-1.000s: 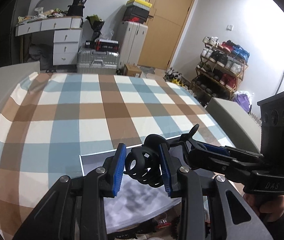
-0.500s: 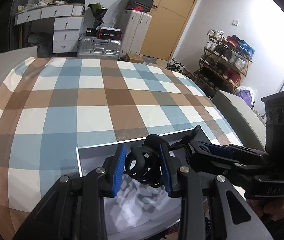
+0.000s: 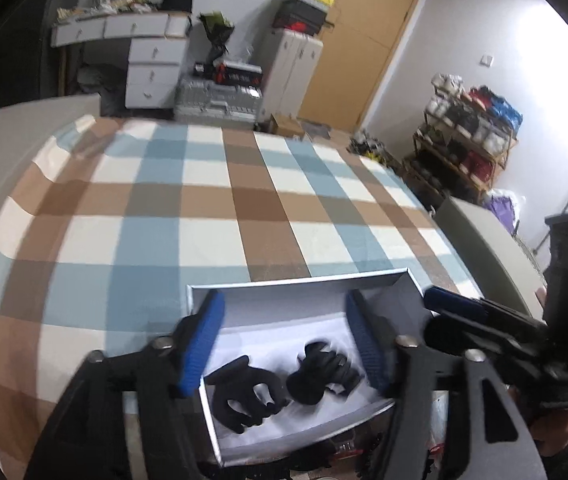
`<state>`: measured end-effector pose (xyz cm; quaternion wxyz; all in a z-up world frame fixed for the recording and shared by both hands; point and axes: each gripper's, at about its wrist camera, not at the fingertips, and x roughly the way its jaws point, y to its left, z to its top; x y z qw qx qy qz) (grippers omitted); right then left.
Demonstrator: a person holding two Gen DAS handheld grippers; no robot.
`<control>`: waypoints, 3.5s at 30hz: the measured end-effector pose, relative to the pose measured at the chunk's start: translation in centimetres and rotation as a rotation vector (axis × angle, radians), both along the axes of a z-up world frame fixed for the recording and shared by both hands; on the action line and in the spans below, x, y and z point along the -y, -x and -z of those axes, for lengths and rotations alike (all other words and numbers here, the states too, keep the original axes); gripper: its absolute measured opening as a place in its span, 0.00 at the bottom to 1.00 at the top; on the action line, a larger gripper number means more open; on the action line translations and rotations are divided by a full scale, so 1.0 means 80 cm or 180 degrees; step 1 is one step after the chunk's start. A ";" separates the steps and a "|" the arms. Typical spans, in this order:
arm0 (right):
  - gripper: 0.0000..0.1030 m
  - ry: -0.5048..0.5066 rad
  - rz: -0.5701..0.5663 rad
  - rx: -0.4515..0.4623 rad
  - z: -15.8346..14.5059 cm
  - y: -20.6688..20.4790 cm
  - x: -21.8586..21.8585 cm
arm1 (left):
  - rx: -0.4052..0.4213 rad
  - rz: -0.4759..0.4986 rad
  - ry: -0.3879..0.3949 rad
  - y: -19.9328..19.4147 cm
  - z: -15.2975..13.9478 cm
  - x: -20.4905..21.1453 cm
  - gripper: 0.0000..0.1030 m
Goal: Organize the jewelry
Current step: 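Carry the left tool's clip into the grey box and open while the right tool does likewise, then withdraw both open tools from the grey box, then grasp the black coil bracelet with the left tool and lift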
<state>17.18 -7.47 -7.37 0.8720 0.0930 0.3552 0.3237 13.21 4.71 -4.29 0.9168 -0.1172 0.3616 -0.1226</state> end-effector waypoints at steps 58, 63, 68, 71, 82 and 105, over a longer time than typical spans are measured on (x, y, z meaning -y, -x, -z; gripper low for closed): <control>1.00 0.0369 0.0450 0.1003 0.011 0.191 0.020 | -0.0233 0.0244 -0.0887 0.144 0.070 0.027 0.99; 1.00 0.0392 0.0458 0.0895 0.022 0.193 0.022 | -0.0293 0.0299 -0.0894 0.137 0.073 0.029 0.99; 1.00 0.0408 0.0466 0.0869 0.024 0.196 0.028 | -0.0384 0.0356 -0.0898 0.129 0.080 0.026 0.98; 1.00 0.0390 0.0477 0.0855 0.024 0.197 0.031 | -0.0430 0.0418 -0.0912 0.128 0.083 0.027 0.96; 1.00 0.0390 0.0486 0.0766 0.027 0.195 0.035 | -0.0443 0.0665 -0.1096 0.128 0.082 0.052 0.74; 1.00 0.0327 0.0285 0.0502 0.025 0.193 0.032 | -0.0551 0.0641 -0.0864 0.147 0.074 0.030 0.36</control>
